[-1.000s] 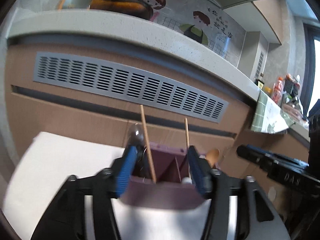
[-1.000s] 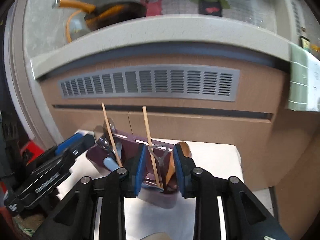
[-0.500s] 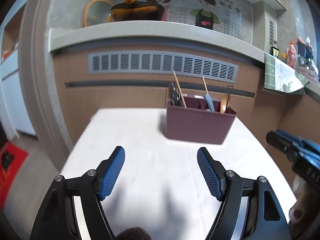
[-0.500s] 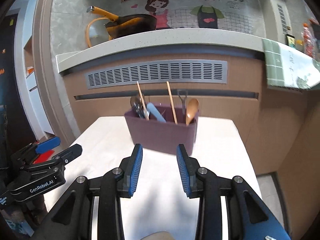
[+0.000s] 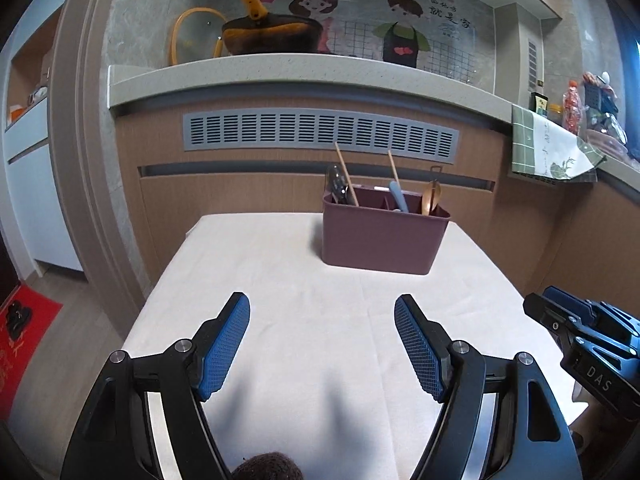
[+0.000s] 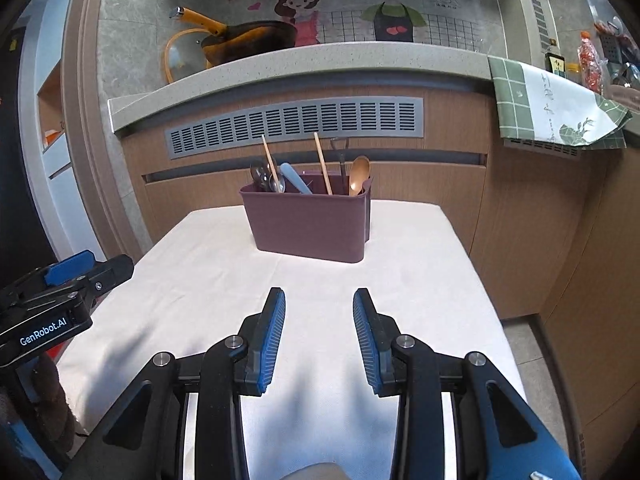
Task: Organize utensils
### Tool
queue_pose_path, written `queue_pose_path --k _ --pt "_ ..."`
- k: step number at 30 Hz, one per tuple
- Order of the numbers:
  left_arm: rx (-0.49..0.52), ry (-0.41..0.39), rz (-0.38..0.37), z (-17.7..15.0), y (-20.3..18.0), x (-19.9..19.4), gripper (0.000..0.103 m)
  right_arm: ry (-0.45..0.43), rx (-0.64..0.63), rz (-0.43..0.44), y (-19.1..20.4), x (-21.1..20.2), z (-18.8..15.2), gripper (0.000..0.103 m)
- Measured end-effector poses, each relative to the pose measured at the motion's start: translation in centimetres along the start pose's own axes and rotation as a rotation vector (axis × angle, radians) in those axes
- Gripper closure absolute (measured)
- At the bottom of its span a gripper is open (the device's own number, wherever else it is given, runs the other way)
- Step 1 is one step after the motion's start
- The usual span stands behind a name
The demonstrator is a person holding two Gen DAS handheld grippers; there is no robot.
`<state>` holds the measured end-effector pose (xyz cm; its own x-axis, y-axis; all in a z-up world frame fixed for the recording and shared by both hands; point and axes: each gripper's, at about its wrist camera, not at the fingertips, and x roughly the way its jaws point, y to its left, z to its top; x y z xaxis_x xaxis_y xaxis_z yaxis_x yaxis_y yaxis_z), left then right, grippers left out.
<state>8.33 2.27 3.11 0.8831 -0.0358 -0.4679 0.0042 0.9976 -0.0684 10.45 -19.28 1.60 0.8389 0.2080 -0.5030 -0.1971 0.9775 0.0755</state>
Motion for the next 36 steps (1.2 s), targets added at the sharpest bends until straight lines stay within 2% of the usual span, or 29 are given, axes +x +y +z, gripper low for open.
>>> queue_pose_path --k 36 --pt "0.019 0.044 -0.043 0.0 0.0 0.9 0.028 0.004 -0.014 0.006 0.4 -0.2 0.0 0.068"
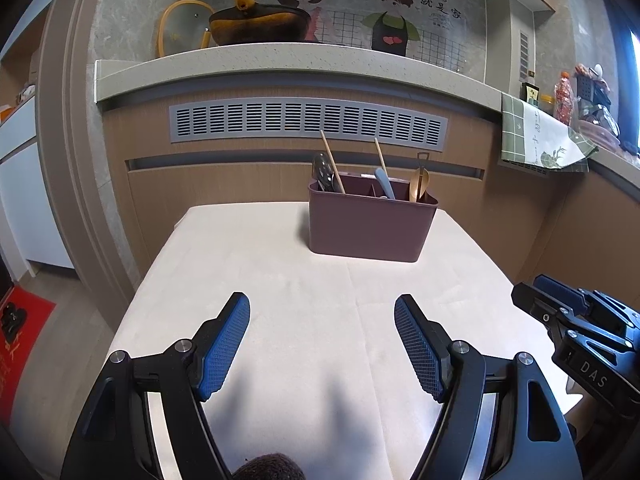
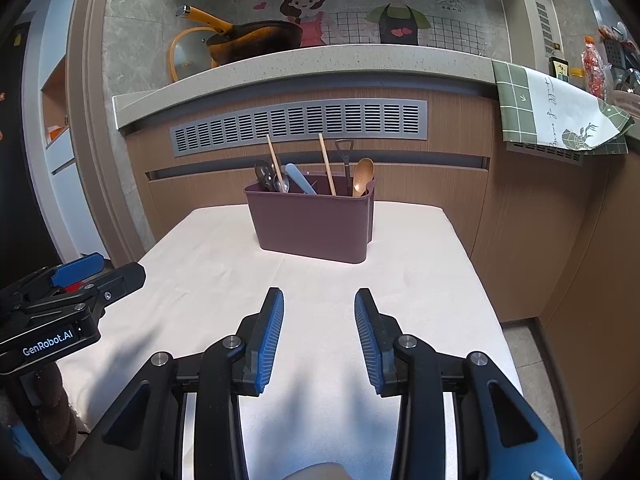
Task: Organize utensils
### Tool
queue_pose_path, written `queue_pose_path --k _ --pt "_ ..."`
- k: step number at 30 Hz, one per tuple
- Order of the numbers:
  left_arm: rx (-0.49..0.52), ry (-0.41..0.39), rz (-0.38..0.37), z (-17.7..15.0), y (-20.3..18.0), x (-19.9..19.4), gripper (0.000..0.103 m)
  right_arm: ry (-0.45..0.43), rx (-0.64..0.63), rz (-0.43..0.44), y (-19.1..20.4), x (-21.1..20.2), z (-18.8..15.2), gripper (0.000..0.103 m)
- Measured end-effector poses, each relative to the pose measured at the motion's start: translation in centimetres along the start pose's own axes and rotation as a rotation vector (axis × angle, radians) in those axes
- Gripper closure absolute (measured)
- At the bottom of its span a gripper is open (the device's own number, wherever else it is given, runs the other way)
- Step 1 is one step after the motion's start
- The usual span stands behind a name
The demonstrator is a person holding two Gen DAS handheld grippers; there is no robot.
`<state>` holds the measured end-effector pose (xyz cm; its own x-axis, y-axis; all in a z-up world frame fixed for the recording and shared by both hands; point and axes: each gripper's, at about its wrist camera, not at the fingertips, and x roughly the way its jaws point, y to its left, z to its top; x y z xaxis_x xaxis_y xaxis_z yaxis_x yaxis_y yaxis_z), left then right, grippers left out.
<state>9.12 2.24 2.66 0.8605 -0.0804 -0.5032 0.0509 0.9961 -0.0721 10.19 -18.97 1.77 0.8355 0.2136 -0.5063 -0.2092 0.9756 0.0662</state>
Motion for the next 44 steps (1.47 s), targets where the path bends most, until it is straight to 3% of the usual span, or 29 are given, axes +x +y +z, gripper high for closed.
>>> queue_pose_path --k 33,44 --pt "0.006 0.03 -0.005 -0.5 -0.2 0.6 0.028 0.0 0.006 -0.005 -0.6 0.1 0.1 0.065" --pt "-0.025 0.038 0.025 -0.9 0.6 1.2 0.028 0.004 0.002 -0.009 -0.5 0.1 0.2 0.065"
